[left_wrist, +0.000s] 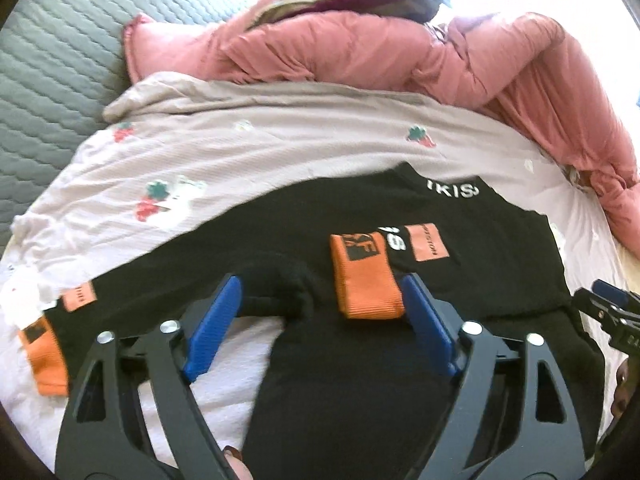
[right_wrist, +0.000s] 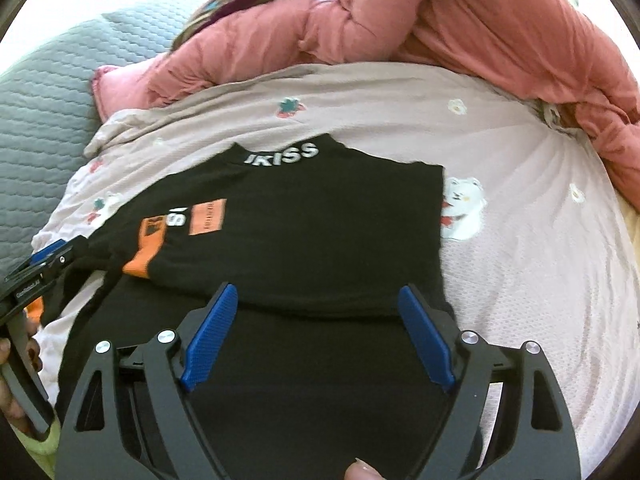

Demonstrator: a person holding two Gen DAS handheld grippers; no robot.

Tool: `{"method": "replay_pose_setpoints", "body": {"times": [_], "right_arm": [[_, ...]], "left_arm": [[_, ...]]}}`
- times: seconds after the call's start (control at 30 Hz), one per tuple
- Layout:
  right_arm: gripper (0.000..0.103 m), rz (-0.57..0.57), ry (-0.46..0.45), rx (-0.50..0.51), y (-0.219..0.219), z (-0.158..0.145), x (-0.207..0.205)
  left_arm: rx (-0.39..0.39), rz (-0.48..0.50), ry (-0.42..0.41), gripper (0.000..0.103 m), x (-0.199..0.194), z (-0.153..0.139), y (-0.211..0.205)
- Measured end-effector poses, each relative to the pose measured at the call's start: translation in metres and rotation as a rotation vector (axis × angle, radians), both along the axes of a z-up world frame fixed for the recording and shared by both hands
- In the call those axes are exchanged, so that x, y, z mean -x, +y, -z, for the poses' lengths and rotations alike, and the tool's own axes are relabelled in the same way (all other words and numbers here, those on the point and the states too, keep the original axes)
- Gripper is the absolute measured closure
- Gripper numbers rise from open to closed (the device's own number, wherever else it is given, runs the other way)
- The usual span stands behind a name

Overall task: Fold small clothes
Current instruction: 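Move the left tool toward the other sleeve's orange cuff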

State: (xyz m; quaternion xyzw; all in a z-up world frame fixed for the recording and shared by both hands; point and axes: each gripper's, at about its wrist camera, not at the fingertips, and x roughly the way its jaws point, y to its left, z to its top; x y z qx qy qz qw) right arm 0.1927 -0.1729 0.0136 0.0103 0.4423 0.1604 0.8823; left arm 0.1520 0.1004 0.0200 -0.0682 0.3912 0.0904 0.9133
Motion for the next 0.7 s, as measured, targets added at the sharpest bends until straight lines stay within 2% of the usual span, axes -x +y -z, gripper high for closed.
{"method": "replay_pose_setpoints", "body": {"times": [0.07,0.3,0.7], "right_arm": [[0.004,-0.018,-0.019,-0.009,0.007,-0.005,0.005],[0.004,-0.057,-0.051,-0.013,0.032,-0.018,0.014],[0.004,-0.107,-0.103,-0.043,0.076,-0.033,0.027]], "left_arm": [[-0.007,-0.012,-0.011,0.027,0.006,-0.004,0.004],[-0.014,-0.062,-0.042,0.018,0.028,-0.015,0.022],[-0.011,-0.218,-0.041,0.017,0.065,-0.013,0.078]]}}
